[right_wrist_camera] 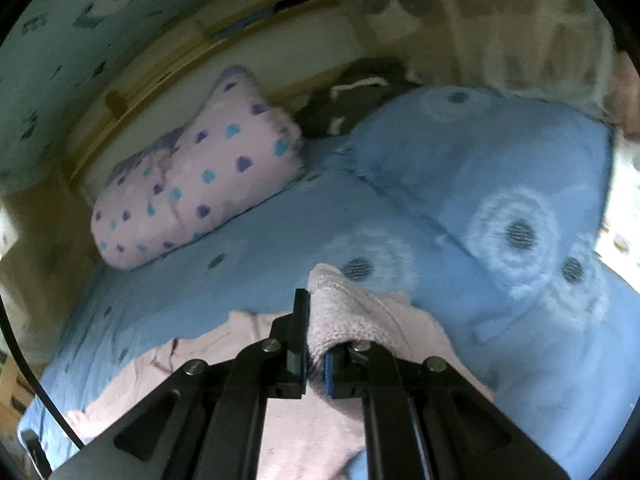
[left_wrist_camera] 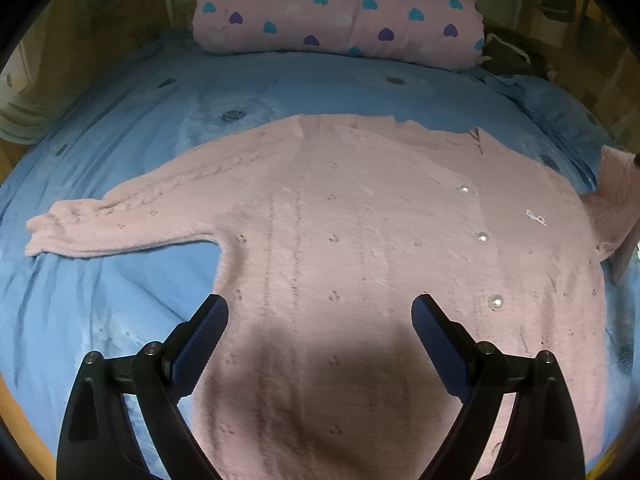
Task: Fold small clothes
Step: 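Grasp the cardigan sleeve cuff with the right tool and lift it, then fold the held sleeve across the cardigan body and release with the right tool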
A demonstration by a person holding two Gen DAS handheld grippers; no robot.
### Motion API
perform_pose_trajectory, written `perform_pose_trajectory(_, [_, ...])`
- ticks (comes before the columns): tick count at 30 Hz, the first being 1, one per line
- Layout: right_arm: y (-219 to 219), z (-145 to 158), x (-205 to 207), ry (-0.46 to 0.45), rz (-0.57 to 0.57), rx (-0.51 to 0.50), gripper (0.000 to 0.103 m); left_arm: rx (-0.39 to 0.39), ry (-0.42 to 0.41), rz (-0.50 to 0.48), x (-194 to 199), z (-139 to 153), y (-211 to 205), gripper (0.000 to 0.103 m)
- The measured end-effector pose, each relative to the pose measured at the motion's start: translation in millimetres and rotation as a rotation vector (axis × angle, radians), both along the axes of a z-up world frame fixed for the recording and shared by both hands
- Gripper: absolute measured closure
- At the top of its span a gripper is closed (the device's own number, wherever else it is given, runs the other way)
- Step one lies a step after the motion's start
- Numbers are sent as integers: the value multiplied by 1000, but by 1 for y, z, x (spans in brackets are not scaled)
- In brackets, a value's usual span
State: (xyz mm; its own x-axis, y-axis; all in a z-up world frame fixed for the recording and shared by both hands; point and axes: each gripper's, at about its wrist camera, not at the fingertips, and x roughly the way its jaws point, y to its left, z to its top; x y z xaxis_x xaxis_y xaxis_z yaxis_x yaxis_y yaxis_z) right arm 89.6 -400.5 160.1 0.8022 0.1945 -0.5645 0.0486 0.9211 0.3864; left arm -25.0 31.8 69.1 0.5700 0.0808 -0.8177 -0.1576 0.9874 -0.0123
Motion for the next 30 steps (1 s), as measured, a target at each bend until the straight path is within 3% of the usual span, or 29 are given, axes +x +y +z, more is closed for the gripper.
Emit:
perform_pose_trajectory(12, [147, 6, 9, 4, 242, -129, 97, 16, -37, 26, 8, -8, 31, 13])
perform_pose_trajectory(16, [195, -17, 8, 40, 331, -154, 97, -44, -16, 43, 6, -22, 44, 13])
perform_pose_trajectory(23, [250, -88, 8, 201, 442, -146, 94, -131, 21, 92, 7, -36, 61, 13])
perform_pose_trajectory(26, [258, -112, 7, 276, 464, -114, 74, -137, 27, 101, 8, -39, 62, 14])
perform_pose_trajectory(27, [258, -119, 5, 305, 473, -101, 58, -135, 29, 100, 7, -39, 61, 14])
perform_pose_trajectory(28, [258, -124, 1, 322, 483, -86, 50, -132, 30, 97, 7, -40, 61, 14])
perform_pose_trajectory(30, [256, -124, -6, 318, 497, -89, 48, -132, 27, 92, 8, -39, 59, 14])
